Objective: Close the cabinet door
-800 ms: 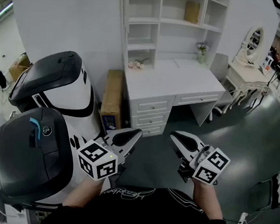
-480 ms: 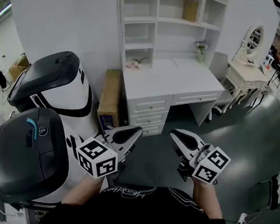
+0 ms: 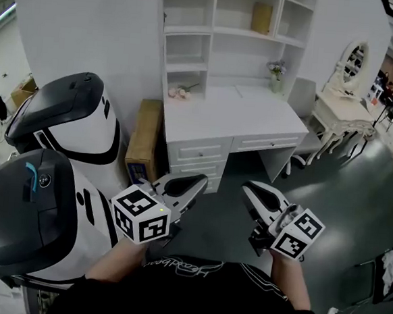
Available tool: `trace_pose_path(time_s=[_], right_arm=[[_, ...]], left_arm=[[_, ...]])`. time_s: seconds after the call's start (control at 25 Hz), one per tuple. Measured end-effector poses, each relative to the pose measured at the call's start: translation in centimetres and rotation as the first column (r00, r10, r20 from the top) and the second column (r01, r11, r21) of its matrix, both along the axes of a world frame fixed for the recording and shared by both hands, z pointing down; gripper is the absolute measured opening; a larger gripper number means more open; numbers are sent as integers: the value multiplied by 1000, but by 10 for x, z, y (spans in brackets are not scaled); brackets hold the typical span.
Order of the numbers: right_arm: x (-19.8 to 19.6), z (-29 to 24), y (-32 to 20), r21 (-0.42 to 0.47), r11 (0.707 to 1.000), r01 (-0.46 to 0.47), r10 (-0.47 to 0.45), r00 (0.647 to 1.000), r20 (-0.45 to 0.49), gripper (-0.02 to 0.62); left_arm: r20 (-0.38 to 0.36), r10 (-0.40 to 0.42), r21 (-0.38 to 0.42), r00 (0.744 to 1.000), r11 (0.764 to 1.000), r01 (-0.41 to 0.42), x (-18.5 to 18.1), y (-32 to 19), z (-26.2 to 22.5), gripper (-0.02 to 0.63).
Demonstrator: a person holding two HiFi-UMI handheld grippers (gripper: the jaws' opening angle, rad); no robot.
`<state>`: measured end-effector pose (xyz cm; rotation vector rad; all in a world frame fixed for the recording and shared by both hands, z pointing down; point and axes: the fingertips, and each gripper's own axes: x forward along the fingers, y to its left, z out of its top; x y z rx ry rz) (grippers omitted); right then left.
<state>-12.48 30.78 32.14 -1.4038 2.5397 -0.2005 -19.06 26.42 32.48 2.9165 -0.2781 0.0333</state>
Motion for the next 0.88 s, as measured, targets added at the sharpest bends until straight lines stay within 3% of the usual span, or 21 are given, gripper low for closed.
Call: trace_pose_path(time_s=[0.48,0.88], right_arm=[[32,36,-25,-43,997,61,-59,998,33,54],[61,49,-151,-72,993,93,-90,995,43,54]], left_arm=[[10,-56,-29,998,998,56,27,-22,29,20],[-3,-113,-68,994,991,113,45,-151,42,20]])
